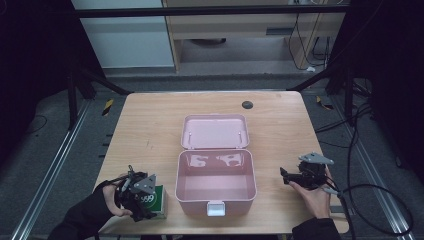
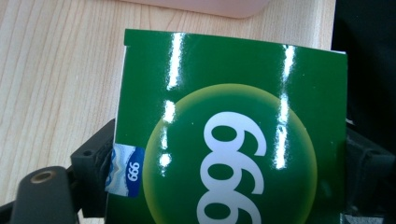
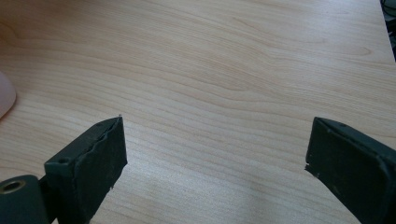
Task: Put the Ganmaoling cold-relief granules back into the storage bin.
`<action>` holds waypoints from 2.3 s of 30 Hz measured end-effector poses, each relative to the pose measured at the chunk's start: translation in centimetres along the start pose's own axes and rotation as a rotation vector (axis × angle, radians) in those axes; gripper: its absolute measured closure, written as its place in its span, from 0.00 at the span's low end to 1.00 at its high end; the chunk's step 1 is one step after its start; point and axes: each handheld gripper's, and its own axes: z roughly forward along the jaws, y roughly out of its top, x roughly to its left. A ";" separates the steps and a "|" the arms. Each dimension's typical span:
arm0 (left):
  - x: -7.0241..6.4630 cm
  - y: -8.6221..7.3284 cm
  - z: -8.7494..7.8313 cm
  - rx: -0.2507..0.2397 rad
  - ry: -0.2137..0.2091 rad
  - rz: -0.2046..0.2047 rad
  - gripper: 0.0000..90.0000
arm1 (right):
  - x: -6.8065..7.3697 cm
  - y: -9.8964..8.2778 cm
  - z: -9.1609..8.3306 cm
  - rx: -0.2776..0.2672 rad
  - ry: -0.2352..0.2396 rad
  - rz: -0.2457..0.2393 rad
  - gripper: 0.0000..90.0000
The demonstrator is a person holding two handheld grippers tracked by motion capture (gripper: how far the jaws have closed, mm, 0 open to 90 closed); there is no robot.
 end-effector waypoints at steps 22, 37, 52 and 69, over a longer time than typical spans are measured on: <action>0.8 3.0 -7.1 -0.035 0.070 -0.017 0.15 | -0.1 -0.1 0.1 0.002 0.001 -0.004 0.06; 1.3 5.9 -10.8 -0.037 0.101 -0.006 0.16 | -0.2 0.0 0.1 -0.002 -0.003 -0.006 0.06; 1.6 9.4 -11.9 -0.033 0.091 0.031 0.16 | -0.2 -0.1 0.1 0.002 -0.001 -0.008 0.06; 2.3 12.7 -11.4 -0.050 0.079 0.063 0.16 | -0.4 -0.2 0.1 -0.001 -0.002 0.001 0.06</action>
